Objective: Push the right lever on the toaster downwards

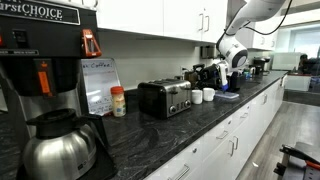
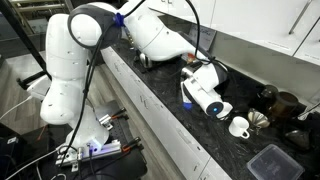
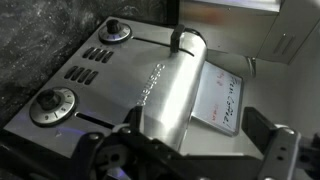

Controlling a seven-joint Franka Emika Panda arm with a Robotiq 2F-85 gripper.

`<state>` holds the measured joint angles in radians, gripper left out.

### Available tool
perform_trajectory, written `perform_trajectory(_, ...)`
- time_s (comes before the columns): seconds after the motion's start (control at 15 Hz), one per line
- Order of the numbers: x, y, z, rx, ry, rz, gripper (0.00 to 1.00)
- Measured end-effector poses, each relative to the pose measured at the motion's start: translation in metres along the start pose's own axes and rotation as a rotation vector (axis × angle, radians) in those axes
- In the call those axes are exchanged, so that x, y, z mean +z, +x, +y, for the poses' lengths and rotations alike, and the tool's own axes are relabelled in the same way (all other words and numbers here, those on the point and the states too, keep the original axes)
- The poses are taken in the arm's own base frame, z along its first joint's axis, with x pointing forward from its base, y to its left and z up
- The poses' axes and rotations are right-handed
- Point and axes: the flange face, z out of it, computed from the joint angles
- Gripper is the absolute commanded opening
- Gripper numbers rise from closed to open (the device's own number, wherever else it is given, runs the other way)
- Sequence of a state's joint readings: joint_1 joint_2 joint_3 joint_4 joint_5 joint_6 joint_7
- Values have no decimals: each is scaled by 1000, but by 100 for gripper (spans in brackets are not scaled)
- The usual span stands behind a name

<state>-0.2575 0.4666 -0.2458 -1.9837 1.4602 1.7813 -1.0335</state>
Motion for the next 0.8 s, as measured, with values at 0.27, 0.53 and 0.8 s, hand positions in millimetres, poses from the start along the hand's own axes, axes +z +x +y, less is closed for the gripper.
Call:
perform_trajectory(0.27,4,13,4,-18,-5,-3,100)
perform_trajectory(0.53,6,23,6,-33,-8,-3,100)
perform_trajectory(0.8,8,23,13,-26,-11,-7,100)
